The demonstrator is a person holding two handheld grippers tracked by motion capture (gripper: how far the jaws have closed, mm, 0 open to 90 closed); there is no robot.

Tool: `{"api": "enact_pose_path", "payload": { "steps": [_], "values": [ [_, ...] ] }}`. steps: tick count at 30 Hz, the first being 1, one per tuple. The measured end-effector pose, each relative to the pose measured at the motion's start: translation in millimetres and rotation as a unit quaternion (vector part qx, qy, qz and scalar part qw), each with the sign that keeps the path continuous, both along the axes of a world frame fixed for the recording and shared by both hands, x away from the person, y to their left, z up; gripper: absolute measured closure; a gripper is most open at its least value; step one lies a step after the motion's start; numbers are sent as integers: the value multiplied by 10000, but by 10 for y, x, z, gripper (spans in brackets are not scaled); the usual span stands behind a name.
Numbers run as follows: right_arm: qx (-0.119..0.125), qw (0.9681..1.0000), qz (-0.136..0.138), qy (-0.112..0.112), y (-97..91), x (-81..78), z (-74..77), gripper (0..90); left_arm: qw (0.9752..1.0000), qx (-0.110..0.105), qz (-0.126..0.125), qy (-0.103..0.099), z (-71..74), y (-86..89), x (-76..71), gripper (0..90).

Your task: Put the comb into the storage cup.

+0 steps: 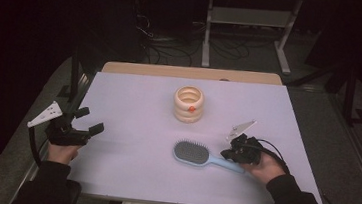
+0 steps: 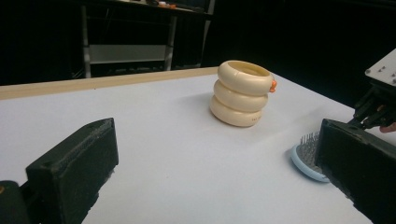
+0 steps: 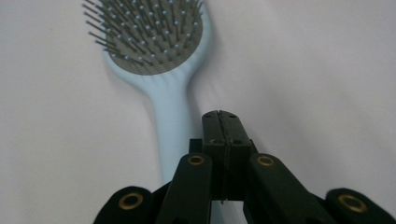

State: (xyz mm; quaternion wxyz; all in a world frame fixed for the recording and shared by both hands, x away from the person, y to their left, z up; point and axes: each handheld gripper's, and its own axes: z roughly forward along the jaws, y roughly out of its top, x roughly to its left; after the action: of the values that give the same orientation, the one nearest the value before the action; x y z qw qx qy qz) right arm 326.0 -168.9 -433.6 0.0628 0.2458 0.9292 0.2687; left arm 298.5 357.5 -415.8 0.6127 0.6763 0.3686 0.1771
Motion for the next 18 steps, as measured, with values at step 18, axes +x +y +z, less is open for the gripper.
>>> {"api": "enact_pose_path", "payload": {
  "steps": [18],
  "values": [
    [47,9999,72,144,-14,-175,41,884,10000,19,1,13,-1,-3,-1,0]
  ]
}}
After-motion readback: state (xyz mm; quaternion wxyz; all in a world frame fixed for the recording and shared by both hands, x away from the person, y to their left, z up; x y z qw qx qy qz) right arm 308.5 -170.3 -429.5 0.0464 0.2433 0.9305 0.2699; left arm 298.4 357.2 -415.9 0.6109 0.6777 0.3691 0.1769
